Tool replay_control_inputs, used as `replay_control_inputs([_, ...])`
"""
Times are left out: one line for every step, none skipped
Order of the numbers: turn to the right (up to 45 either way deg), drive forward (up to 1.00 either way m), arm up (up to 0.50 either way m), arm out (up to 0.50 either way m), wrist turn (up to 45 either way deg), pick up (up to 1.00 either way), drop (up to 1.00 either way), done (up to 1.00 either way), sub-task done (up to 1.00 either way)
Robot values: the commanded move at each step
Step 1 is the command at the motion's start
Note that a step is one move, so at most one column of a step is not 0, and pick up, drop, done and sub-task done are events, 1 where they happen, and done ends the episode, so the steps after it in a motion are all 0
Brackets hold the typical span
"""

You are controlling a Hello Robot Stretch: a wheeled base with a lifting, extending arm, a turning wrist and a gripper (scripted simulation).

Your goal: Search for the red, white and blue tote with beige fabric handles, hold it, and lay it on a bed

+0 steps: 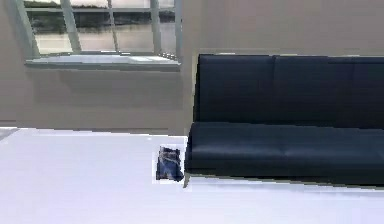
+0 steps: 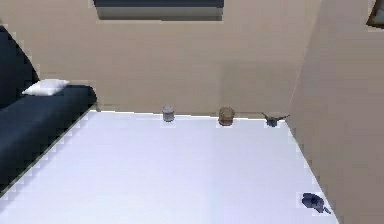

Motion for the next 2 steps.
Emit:
replay_control_inputs([0.0,0.70,0.00,0.00,0.0,0.00,0.00,0.00,0.00])
replay_control_inputs([-45.0,0.00,0.00,0.00,0.0,0.00,0.00,0.00,0.00])
